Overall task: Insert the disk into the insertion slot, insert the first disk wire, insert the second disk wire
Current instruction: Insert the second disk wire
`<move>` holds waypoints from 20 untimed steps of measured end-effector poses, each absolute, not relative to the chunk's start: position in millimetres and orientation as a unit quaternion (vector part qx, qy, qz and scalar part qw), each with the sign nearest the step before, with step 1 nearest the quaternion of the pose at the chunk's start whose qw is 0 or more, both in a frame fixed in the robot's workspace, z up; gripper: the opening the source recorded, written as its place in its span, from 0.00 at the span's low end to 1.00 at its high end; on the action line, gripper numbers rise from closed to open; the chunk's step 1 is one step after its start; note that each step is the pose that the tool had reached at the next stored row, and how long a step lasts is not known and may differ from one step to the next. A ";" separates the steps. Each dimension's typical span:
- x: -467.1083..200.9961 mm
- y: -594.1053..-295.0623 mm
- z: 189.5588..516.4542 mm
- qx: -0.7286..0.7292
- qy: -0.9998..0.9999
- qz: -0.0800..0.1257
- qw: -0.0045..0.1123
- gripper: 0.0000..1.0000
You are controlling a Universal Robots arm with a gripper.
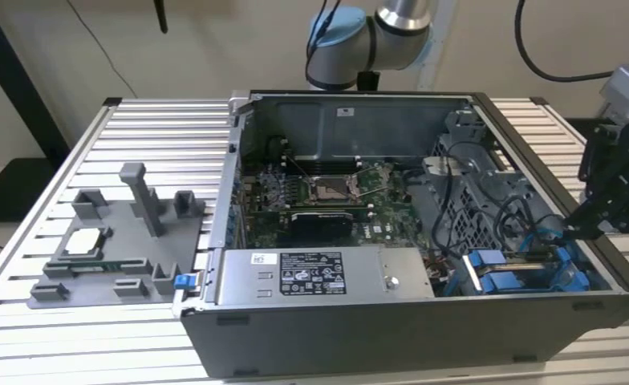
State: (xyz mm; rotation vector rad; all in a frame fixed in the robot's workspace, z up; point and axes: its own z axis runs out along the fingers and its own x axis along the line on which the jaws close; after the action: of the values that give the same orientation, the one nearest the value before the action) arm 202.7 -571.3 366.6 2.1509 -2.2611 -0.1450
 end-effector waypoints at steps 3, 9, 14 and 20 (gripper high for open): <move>203.3 -571.3 362.6 0.688 -0.724 -0.048 0.009 1.00; 203.7 -571.5 357.5 0.688 -0.723 -0.053 0.008 1.00; 203.7 -571.7 356.9 0.688 -0.723 -0.062 -0.001 1.00; 203.7 -571.9 356.9 0.688 -0.723 -0.063 -0.002 0.00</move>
State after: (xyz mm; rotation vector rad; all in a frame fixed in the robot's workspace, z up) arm 203.7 -571.9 356.9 2.1651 -2.2728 -0.1995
